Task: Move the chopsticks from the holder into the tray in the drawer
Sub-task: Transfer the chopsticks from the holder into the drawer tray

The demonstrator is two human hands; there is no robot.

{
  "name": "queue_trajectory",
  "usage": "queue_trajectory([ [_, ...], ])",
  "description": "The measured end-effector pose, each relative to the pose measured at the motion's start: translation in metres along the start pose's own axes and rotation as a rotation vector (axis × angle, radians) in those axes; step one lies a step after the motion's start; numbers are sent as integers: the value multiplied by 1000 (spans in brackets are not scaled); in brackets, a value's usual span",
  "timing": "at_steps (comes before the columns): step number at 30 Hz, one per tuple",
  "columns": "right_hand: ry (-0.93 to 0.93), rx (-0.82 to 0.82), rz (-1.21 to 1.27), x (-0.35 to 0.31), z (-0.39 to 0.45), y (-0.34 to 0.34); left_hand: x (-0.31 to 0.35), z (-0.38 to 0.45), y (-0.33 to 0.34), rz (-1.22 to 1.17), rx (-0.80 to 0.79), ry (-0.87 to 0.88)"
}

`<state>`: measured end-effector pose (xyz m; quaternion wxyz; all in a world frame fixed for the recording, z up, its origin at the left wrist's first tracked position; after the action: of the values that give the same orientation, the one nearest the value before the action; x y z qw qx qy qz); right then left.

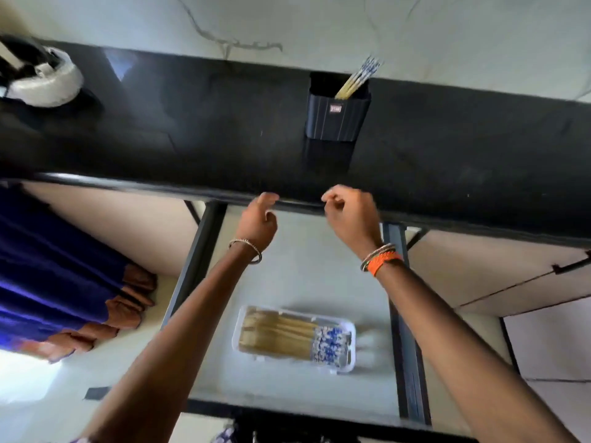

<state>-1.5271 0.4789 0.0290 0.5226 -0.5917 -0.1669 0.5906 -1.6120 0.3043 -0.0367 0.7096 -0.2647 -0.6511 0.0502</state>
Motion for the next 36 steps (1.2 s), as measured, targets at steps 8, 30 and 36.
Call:
queue_trajectory([
  [8, 375, 204, 328, 62, 196, -50, 131, 153, 32, 68, -157, 294],
  [30, 308, 162, 245, 104, 340, -5, 96, 241, 72, 374, -349, 326],
  [36, 285, 347, 446, 87, 316, -71, 128, 224, 60, 399, -284, 334],
])
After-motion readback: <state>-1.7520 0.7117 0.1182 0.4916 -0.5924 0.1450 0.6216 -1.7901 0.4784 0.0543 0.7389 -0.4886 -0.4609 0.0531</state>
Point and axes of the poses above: each hand's wrist, its own z-axis towards the middle knuckle, its own y-axis out of the palm, x = y × z, the point moved 10 cm from there along z, towards the middle knuckle, and after that the axes turned 11 degrees about -z, right-handed, at the moved point
